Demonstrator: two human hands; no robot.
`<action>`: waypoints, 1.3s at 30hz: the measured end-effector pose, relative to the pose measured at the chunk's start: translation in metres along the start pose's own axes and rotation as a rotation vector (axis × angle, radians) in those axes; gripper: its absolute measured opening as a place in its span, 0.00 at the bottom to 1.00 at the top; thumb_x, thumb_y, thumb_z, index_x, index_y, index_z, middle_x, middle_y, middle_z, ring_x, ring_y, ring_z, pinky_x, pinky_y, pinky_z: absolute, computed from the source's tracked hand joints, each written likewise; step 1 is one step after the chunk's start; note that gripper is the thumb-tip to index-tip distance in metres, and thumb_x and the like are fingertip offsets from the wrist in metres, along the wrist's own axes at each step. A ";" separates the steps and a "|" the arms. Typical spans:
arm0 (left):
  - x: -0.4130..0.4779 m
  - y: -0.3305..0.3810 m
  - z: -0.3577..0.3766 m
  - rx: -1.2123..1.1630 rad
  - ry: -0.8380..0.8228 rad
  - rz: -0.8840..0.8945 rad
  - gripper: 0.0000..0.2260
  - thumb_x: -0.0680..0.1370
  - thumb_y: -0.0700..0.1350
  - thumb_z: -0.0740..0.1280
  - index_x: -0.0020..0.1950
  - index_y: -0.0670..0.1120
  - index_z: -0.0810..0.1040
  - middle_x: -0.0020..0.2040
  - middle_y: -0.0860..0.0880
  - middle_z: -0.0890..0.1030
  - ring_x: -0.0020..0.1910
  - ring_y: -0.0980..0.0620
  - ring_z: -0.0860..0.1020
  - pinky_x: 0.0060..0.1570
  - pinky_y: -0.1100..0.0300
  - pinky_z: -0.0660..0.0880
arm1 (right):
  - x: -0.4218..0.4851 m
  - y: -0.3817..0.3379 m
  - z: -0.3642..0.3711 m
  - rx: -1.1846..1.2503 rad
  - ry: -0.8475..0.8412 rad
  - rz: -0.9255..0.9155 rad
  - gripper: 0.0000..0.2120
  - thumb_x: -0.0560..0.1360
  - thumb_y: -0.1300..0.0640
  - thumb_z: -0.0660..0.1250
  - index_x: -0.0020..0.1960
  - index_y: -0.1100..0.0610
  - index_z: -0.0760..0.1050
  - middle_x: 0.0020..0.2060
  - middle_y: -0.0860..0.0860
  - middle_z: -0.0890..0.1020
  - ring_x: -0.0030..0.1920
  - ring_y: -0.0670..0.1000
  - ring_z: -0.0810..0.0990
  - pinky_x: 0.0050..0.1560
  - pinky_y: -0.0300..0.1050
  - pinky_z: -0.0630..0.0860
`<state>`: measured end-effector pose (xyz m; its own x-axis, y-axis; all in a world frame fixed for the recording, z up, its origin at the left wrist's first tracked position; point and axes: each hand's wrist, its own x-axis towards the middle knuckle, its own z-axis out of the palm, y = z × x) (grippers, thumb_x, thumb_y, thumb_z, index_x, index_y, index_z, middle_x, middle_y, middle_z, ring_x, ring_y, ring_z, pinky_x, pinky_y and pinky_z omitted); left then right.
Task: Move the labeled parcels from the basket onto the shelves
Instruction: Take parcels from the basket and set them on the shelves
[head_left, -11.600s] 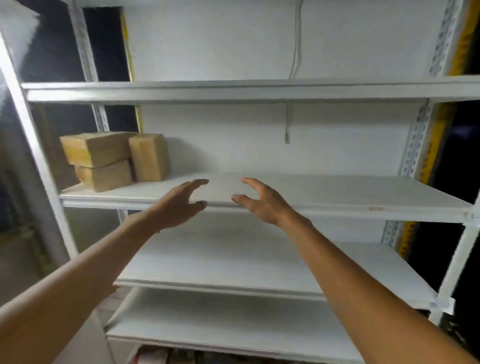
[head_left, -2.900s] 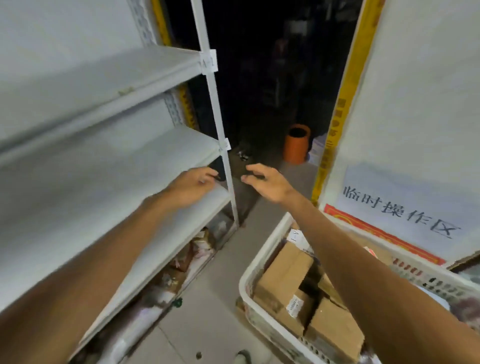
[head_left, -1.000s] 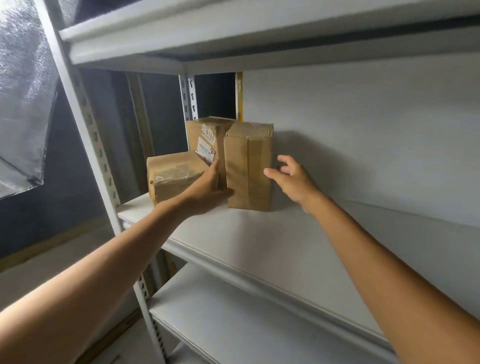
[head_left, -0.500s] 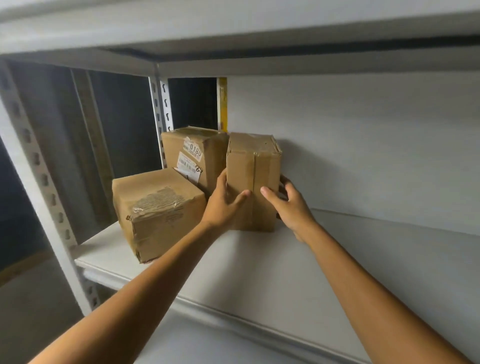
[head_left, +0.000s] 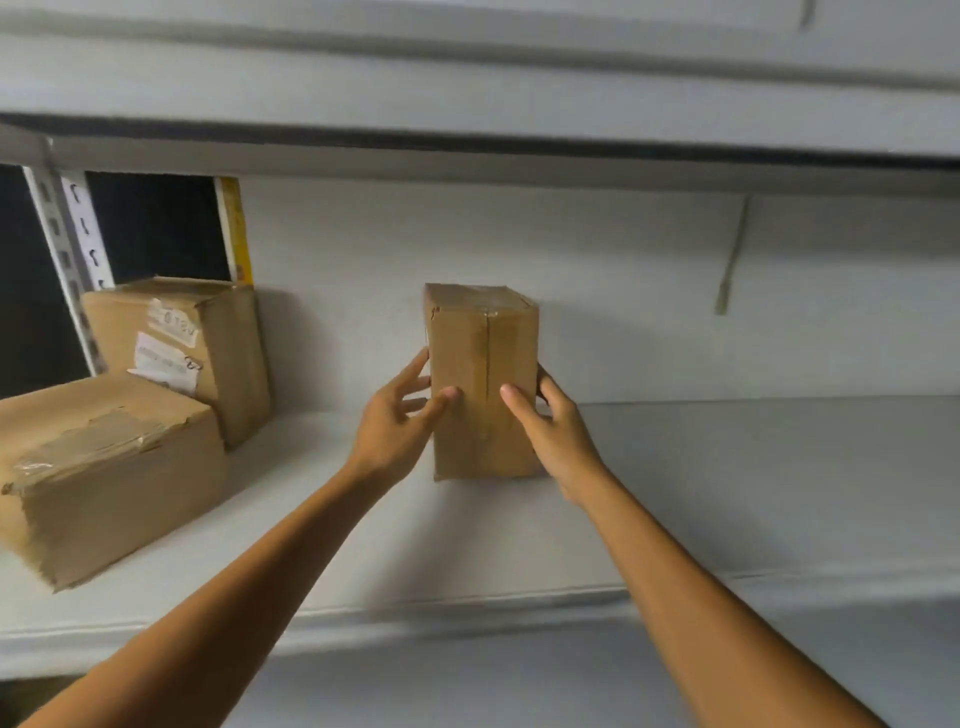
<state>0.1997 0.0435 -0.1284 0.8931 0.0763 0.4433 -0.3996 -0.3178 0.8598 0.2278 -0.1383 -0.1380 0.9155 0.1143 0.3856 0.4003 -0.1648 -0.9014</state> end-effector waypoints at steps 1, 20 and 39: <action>-0.003 0.010 0.020 -0.025 -0.021 0.016 0.33 0.72 0.65 0.66 0.74 0.59 0.64 0.65 0.49 0.77 0.60 0.47 0.78 0.59 0.44 0.76 | -0.010 -0.001 -0.020 -0.001 0.019 0.001 0.29 0.71 0.38 0.68 0.70 0.40 0.67 0.60 0.42 0.78 0.56 0.45 0.80 0.56 0.47 0.78; -0.183 0.210 0.448 -0.423 -0.725 0.311 0.34 0.73 0.50 0.72 0.75 0.53 0.60 0.68 0.52 0.72 0.63 0.52 0.74 0.59 0.54 0.77 | -0.330 -0.024 -0.425 -0.253 0.823 0.034 0.29 0.75 0.51 0.70 0.71 0.42 0.62 0.60 0.41 0.75 0.57 0.38 0.76 0.54 0.37 0.77; -0.466 0.144 0.606 -0.332 -1.649 0.055 0.35 0.74 0.47 0.72 0.76 0.46 0.60 0.70 0.52 0.69 0.68 0.54 0.68 0.60 0.63 0.69 | -0.645 0.054 -0.391 -0.236 1.556 0.706 0.33 0.73 0.46 0.72 0.73 0.46 0.60 0.58 0.44 0.76 0.57 0.44 0.77 0.55 0.47 0.80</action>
<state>-0.1492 -0.6111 -0.3647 0.0399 -0.9972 -0.0626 -0.2670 -0.0710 0.9611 -0.3262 -0.6038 -0.3585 0.0220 -0.9948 -0.0994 -0.1981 0.0932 -0.9757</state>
